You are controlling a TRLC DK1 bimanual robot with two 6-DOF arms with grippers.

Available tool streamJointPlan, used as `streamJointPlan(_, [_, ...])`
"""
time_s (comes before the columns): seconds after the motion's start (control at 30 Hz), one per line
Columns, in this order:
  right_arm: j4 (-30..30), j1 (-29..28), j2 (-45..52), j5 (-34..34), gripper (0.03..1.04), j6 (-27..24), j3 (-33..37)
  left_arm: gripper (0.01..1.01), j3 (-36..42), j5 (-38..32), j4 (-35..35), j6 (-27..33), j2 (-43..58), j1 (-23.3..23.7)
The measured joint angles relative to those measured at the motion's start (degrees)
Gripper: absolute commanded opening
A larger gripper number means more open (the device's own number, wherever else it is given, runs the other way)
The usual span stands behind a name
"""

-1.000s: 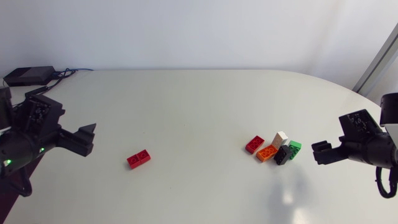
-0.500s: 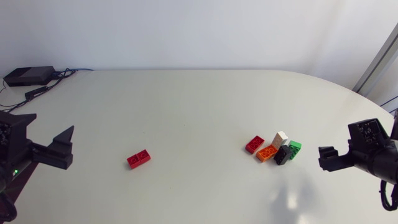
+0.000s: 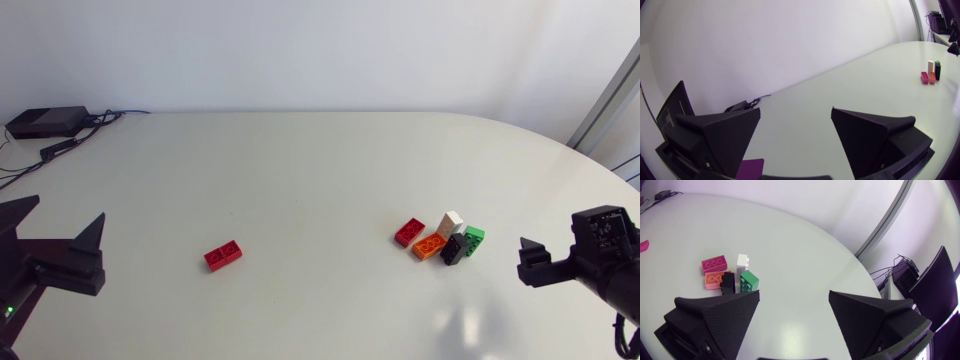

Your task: Sort duplo bricks by size, large to the right and small to the left

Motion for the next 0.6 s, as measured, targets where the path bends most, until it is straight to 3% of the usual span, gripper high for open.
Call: streamJointPlan(0.6, [2.36, -0.46, -14.64, 0.59, 1.00, -0.90, -7.72, 0.982, -4.61, 0.22, -0.74, 1.68, -8.96, 3.08])
